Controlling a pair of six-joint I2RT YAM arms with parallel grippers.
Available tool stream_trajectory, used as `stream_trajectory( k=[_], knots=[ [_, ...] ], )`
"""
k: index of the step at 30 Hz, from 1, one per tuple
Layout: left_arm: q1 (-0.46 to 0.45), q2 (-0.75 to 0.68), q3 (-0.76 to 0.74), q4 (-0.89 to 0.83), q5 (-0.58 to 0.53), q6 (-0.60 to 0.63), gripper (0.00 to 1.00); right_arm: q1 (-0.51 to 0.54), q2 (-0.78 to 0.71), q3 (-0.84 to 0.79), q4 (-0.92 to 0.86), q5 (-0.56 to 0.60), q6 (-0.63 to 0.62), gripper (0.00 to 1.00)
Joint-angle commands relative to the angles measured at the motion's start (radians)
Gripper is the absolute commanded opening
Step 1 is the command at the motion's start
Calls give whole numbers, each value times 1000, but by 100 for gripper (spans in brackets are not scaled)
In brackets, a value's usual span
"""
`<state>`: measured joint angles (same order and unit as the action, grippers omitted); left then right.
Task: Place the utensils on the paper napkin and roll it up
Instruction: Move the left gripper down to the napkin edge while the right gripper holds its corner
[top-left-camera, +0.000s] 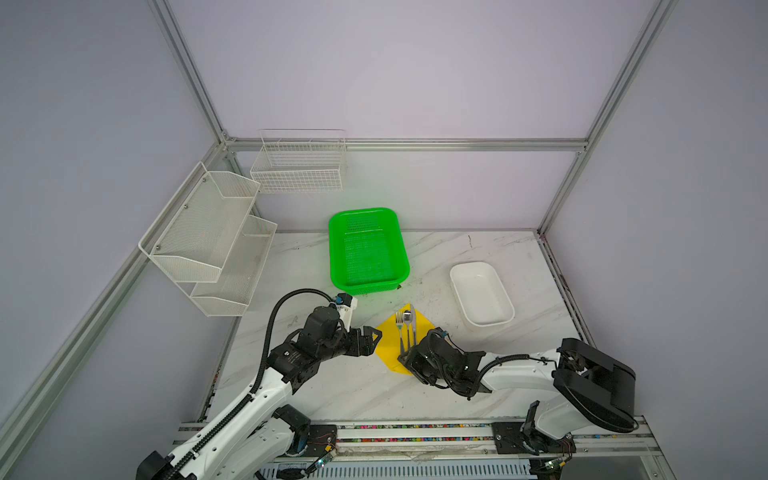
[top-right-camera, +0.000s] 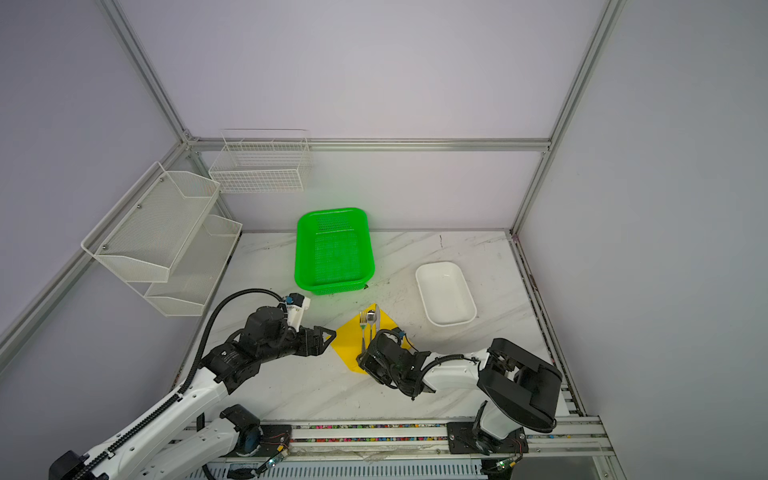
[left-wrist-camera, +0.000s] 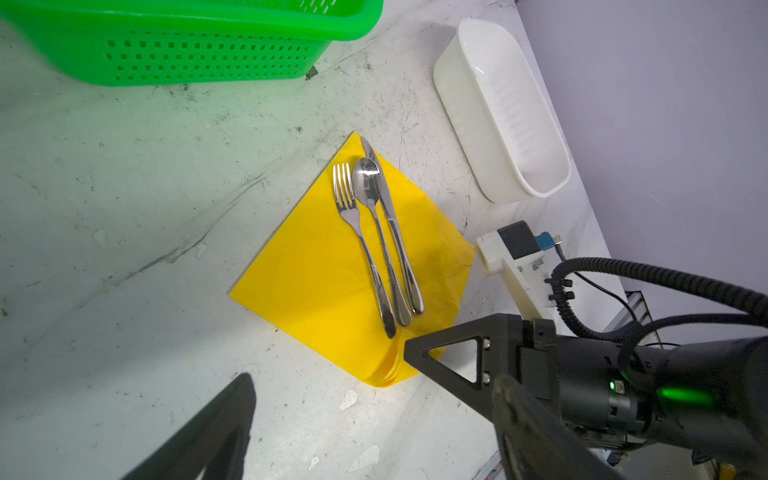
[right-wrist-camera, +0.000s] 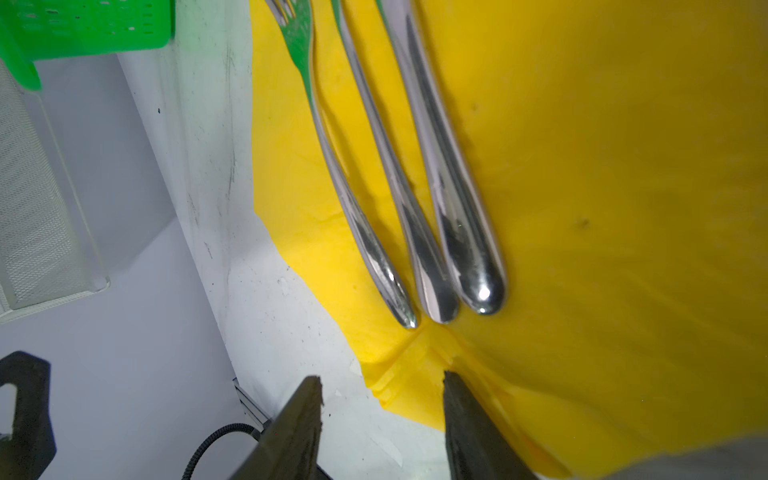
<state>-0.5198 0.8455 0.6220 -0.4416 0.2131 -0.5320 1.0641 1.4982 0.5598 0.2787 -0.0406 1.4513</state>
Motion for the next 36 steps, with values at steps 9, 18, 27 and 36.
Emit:
stream_trajectory(
  k=[9, 18, 27, 36],
  knots=[
    [-137, 62, -60, 162, 40, 254, 84, -10, -146, -54, -140, -54, 22, 51],
    [-350, 184, -26, 222, -105, 622, 79, -72, -312, -133, -231, -44, 9, 51],
    [-470, 298, -33, 264, -152, 1028, 82, -248, -450, -153, -330, -125, -116, 52],
    [-563, 455, -54, 378, -318, 1183, 85, -281, -391, -87, -360, -143, -187, 52]
  ],
)
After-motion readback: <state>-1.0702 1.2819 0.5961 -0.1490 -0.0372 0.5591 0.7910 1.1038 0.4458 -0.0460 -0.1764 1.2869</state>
